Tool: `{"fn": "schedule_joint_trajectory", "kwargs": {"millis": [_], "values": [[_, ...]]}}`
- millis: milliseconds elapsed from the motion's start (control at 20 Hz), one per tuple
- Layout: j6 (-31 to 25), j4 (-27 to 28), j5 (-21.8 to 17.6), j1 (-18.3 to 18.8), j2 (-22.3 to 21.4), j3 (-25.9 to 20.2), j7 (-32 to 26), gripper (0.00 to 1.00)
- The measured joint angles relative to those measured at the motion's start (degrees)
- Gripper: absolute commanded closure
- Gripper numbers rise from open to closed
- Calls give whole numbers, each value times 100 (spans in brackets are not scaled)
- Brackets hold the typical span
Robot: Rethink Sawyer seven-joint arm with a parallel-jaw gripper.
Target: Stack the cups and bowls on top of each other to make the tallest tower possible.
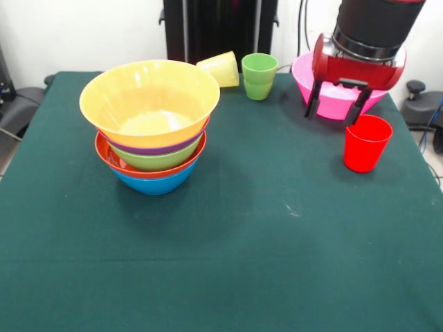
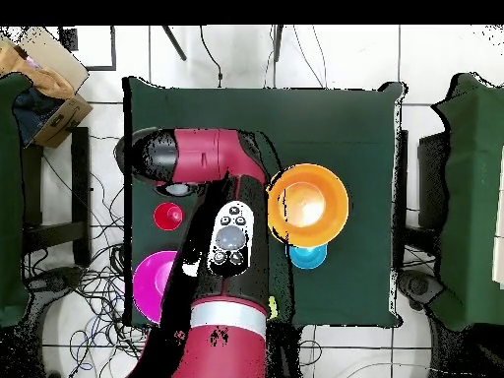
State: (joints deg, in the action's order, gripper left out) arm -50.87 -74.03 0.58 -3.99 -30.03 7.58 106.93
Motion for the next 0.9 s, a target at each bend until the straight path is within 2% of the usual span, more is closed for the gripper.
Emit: {"fn": "schedule_joint_trajectory", "kwargs": {"millis": [900], "values": [[0,2,2,-215,279,121,0,0]]}}
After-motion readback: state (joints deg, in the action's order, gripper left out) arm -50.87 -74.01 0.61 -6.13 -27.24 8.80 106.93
